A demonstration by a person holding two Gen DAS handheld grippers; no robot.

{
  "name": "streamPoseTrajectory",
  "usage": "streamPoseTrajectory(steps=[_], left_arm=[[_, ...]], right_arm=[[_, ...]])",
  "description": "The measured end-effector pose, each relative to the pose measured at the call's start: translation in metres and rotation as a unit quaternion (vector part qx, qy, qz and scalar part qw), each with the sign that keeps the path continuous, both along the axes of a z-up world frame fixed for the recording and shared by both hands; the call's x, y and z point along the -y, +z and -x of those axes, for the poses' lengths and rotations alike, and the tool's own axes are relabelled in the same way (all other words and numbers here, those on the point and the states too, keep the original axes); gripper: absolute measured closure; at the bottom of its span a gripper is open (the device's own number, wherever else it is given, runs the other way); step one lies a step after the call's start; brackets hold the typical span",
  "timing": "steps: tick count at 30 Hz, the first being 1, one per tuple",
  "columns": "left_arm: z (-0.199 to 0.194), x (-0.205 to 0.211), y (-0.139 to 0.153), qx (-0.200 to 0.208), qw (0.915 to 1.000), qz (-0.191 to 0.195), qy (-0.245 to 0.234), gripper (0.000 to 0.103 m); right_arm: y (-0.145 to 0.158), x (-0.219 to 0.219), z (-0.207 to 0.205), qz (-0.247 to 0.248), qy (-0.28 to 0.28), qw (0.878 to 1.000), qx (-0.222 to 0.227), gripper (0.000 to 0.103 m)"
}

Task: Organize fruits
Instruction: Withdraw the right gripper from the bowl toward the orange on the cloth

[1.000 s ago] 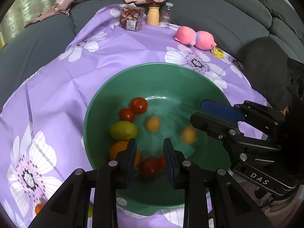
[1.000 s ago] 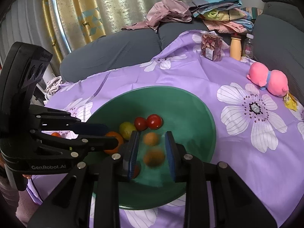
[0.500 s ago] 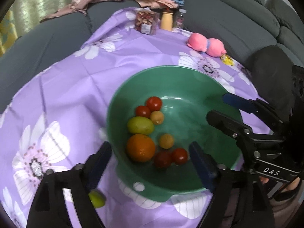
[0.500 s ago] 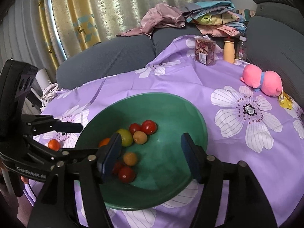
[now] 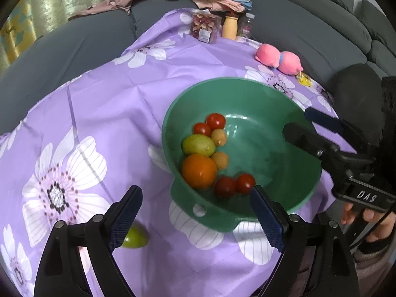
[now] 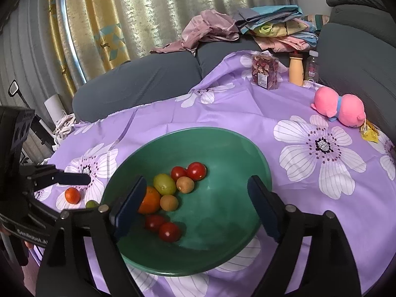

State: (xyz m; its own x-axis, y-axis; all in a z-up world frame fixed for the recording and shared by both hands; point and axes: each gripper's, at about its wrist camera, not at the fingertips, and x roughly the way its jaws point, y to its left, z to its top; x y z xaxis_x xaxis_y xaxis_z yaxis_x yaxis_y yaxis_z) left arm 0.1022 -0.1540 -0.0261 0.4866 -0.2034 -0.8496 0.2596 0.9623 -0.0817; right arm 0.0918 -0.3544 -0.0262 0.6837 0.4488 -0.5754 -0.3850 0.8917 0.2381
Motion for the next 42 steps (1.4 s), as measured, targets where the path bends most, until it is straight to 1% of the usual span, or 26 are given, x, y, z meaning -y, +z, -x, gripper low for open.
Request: streamPoseTrajectory(steps=[2, 11, 23, 31, 37, 42], left_arm=[[0.003, 0.0, -0.001, -0.002, 1.0, -0.006, 0.0, 0.008], [0.008, 0.001, -0.003, -0.004, 0.9999, -0.01, 0.001, 0.008], [0.02, -0.005, 0.0, 0.002, 1.0, -0.006, 0.002, 0.007], [0.023, -0.015, -0.003, 0.0, 0.9999, -0.01, 0.013, 0.007], [0.028, -0.026, -0.003, 0.002, 0.9998, -0.002, 0.022, 0.007], [0.031, -0.037, -0.003, 0.003, 0.9995, 0.001, 0.03, 0.007]], right_arm=[[0.002, -0.001, 0.001, -0.002, 0.003, 1.0, 0.004, 0.014], [0.003, -0.003, 0.003, 0.002, 0.004, 1.0, 0.004, 0.011], [0.008, -0.019, 0.011, 0.008, 0.028, 0.999, 0.014, 0.01], [0.01, -0.032, 0.016, 0.014, 0.043, 0.999, 0.019, 0.01], [0.011, -0.046, 0.02, 0.022, 0.059, 0.998, 0.022, 0.01], [0.012, -0.058, 0.024, 0.018, 0.076, 0.997, 0.022, 0.01]])
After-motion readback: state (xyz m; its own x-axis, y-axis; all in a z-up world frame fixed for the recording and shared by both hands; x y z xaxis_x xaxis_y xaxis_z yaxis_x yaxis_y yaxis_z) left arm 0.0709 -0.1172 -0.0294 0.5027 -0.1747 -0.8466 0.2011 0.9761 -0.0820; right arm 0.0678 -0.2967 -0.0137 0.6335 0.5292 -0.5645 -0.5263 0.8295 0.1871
